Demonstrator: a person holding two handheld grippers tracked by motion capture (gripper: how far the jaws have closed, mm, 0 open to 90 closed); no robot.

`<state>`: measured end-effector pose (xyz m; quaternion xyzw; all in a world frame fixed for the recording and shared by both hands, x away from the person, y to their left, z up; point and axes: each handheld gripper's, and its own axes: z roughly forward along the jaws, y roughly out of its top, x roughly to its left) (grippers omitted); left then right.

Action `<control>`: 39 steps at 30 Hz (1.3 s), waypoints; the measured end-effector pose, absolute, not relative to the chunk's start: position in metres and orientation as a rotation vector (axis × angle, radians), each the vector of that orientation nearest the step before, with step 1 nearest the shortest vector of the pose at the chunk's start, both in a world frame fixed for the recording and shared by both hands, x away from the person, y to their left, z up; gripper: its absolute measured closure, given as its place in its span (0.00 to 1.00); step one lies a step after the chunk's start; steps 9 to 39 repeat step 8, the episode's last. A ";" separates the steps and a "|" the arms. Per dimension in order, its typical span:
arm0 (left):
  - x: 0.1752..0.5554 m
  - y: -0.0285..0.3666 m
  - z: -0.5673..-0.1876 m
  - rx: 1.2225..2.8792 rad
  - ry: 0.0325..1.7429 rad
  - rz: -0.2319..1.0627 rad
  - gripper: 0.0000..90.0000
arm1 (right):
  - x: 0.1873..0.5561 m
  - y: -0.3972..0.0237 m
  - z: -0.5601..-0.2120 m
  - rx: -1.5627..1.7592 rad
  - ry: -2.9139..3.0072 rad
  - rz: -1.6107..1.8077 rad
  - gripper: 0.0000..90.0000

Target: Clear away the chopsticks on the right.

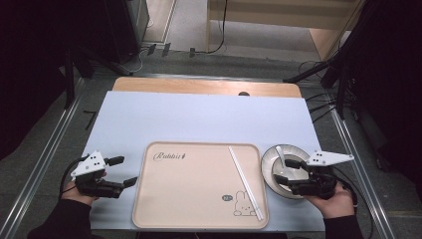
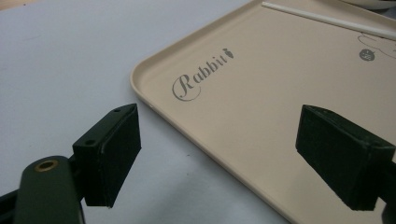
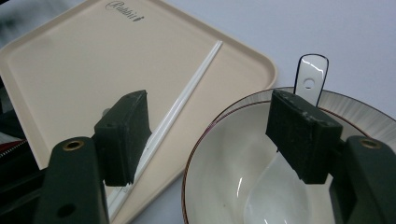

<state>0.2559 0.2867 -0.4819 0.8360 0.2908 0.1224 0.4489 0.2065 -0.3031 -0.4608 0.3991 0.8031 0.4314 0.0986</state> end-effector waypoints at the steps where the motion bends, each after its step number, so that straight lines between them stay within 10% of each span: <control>1: 0.256 0.287 -0.482 2.070 0.719 0.303 0.16 | 0.206 -0.303 -0.461 1.181 2.377 1.275 0.34; 39: 0.256 0.287 -0.482 2.067 0.720 0.301 0.16 | 0.207 -0.304 -0.461 1.190 2.371 1.274 0.34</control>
